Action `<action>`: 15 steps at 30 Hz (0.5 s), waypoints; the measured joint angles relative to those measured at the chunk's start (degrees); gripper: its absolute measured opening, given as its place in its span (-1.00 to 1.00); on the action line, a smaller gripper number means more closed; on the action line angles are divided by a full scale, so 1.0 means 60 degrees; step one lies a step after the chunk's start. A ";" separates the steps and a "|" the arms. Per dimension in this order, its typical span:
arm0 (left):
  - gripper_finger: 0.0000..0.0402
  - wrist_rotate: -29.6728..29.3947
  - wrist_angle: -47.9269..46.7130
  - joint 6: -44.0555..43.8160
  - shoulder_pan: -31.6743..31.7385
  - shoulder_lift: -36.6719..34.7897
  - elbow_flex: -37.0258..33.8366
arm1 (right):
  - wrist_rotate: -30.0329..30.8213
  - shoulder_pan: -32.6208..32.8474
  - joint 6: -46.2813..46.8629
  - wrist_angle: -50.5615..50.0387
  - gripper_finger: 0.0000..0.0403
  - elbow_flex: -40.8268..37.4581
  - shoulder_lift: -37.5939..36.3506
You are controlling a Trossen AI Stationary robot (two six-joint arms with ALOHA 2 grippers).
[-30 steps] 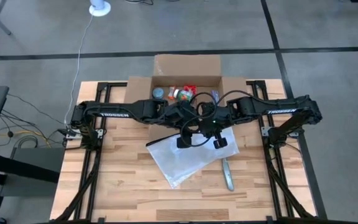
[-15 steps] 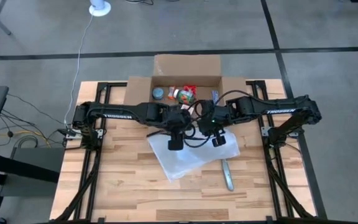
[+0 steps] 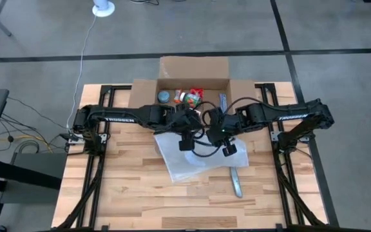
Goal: Unpack boxes
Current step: Put the green supplement bottle into the transparent zip bag
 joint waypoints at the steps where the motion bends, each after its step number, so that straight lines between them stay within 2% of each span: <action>1: -0.18 0.0000 0.0016 0.0123 0.0005 0.0002 0.0000 | 0.0003 -0.0001 0.0007 -0.0043 -1.00 0.0000 0.0000; 8: -0.18 -0.0309 -0.0955 0.0599 0.0060 0.0207 0.0000 | 0.0000 0.0009 0.0004 -0.0227 -1.00 0.0000 -0.0001; 11: -0.18 -0.0663 -0.1981 0.0585 0.0060 0.0182 0.0004 | 0.0004 0.0054 -0.0046 -0.0393 -1.00 0.0000 -0.0040; 15: -0.18 -0.0645 -0.3580 0.0445 0.0055 0.0182 0.0004 | 0.0018 0.0131 -0.0203 -0.0397 -1.00 0.0000 -0.0059</action>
